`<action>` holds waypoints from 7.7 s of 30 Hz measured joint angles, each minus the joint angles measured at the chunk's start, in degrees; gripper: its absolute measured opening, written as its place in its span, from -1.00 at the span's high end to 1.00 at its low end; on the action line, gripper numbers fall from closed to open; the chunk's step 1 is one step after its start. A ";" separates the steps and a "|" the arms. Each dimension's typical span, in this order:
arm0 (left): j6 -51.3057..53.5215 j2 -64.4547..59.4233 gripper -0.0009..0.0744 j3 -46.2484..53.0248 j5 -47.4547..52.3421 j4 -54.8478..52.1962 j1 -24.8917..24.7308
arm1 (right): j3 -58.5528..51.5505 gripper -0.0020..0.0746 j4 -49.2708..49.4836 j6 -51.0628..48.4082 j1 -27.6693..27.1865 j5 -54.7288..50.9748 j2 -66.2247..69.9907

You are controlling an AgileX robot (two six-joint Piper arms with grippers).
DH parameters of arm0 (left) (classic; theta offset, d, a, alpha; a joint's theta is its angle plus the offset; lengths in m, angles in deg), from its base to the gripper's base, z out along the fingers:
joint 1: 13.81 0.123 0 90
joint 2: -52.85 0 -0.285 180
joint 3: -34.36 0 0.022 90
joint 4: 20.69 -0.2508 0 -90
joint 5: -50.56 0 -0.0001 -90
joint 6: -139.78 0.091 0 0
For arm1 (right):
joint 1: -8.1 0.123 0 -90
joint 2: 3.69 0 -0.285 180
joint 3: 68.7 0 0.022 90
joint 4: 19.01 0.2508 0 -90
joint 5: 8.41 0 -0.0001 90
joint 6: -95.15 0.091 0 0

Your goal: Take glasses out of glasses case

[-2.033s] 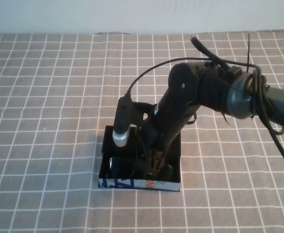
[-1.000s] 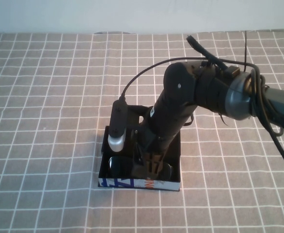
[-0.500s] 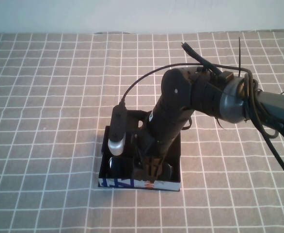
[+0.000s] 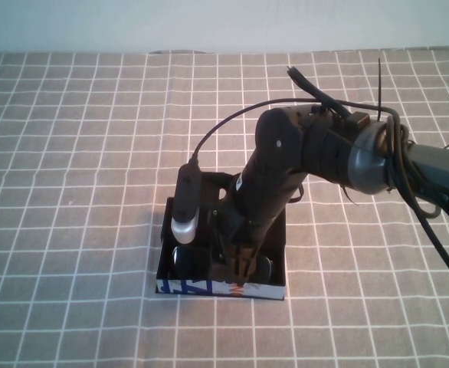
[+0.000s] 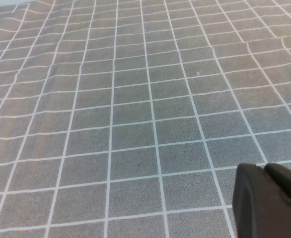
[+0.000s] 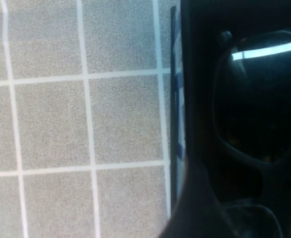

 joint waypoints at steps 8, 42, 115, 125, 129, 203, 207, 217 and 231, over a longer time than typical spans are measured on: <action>0.00 0.00 0.99 0.00 0.00 0.00 0.00 | 0.00 -0.06 -0.33 0.00 -0.21 0.45 0.00; 0.00 0.00 0.99 0.00 0.00 0.00 0.00 | 0.00 0.09 -2.59 0.00 -0.43 3.53 0.31; 0.00 0.00 0.99 0.00 0.00 0.00 0.00 | -14.65 0.80 -17.51 67.82 -7.22 3.56 -18.99; 0.00 0.00 0.99 0.00 0.00 0.00 0.00 | -31.20 0.80 -14.93 77.71 -17.37 11.36 -20.83; 0.00 0.00 0.99 0.00 0.00 0.00 0.00 | -32.69 0.80 -13.69 77.82 -18.19 13.55 -20.64; 0.00 0.00 0.99 0.00 0.00 0.00 0.00 | -95.97 0.99 -31.71 74.86 -30.15 42.19 -117.79; 0.00 0.00 0.99 0.00 0.00 0.00 0.00 | -95.97 0.99 -30.95 74.86 -30.15 38.73 -118.67; 0.00 0.00 0.99 0.00 0.00 0.00 0.00 | -95.97 0.99 -24.50 66.29 -30.15 37.15 -118.67; 0.00 0.00 0.99 0.00 0.00 0.00 0.00 | -95.97 0.99 -12.31 50.72 -30.18 37.10 -118.67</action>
